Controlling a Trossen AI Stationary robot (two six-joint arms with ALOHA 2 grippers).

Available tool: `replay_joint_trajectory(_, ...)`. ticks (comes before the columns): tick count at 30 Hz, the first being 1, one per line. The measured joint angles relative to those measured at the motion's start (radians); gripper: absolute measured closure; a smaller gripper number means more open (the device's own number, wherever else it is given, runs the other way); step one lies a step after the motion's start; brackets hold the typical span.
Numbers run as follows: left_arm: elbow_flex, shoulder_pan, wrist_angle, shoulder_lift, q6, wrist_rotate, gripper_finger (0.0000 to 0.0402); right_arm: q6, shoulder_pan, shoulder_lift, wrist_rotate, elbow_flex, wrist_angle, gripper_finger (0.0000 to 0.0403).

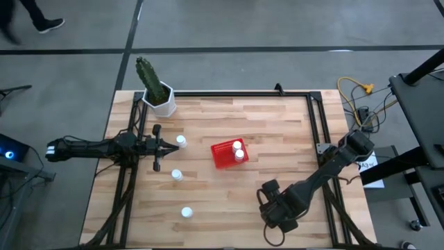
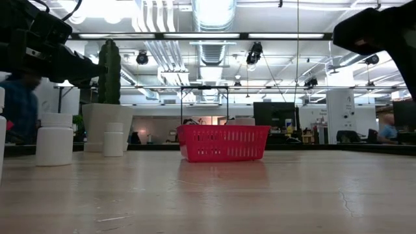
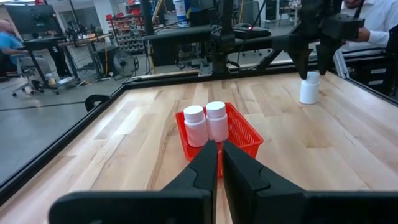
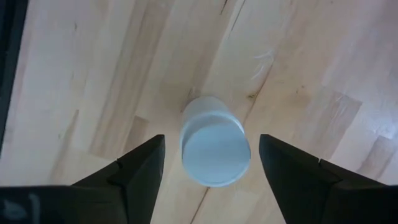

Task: Pick and place pill bottles into a basket
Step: Put the white pill bottle into the red bin

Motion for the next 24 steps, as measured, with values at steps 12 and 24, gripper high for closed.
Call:
replay_joint_trajectory(12,0.0,0.0,0.0,0.001,0.0,0.0,0.0396,-0.007,0.0,0.009,0.0,-0.013,0.011,0.0169)
replay_joint_trajectory(24,0.0,0.0,0.0,0.001,0.0,0.0,0.0396,-0.007,-0.001,0.009,0.005,-0.039,0.049,0.0193)
